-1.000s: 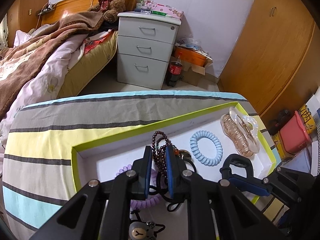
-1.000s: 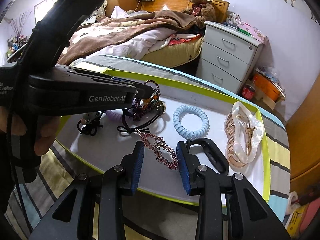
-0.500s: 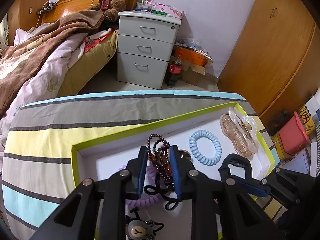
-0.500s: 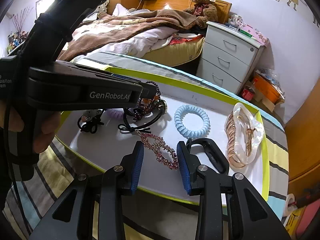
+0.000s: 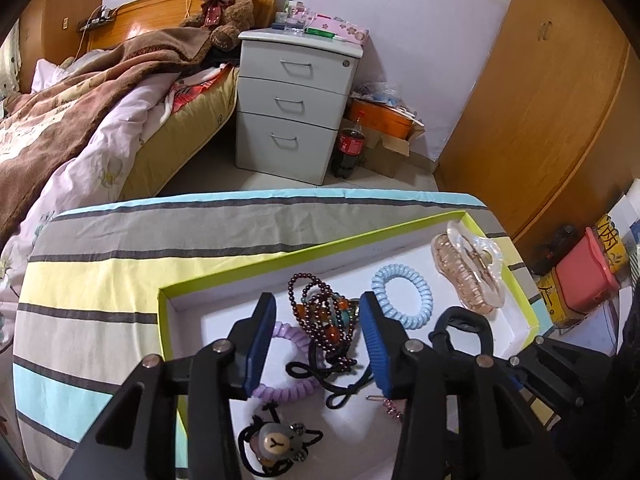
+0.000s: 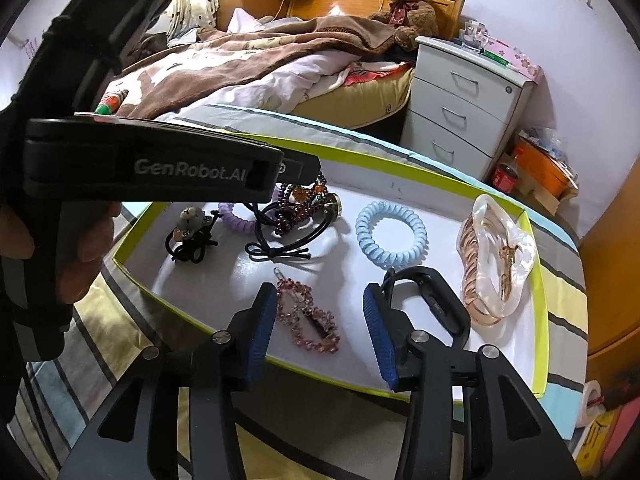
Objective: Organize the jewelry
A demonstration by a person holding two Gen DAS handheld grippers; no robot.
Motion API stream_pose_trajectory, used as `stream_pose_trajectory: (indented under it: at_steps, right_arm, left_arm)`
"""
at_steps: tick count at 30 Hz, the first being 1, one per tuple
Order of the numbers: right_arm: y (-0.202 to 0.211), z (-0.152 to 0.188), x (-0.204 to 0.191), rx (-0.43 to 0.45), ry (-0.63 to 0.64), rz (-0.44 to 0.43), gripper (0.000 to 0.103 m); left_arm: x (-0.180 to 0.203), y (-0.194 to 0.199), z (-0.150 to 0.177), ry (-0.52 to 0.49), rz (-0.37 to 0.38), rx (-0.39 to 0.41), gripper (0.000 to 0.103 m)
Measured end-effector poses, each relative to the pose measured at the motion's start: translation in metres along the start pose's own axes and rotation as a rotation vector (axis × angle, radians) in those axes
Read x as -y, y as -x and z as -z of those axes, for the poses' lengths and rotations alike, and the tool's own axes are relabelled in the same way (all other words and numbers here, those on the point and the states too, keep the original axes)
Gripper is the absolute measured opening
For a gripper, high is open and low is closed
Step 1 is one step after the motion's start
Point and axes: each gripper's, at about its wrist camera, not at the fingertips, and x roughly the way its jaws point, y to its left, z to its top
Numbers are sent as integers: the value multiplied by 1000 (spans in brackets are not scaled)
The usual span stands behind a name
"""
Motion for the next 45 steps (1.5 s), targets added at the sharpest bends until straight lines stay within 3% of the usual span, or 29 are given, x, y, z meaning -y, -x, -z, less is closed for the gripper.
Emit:
stream_pose_trajectory:
  at_steps: [7,13,26,30,45]
  right_arm:
    - [8,4,2,7,-22,0,46]
    - [29,10,6,46,-75,4,46]
    - [86,35,6,139,-201,70,46]
    - [97,44,2,157,-220,88,46]
    - [112,63,-12,188,-261,87,46]
  left_arm:
    - [3,15,3,3,-11,17,48]
    - [7,40,14,6,-43,56,57]
    - [22,97,73,53,-193,138,71]
    - [29,104,89,38,-238,138,72]
    - [36,122,123,83,-263,141,72]
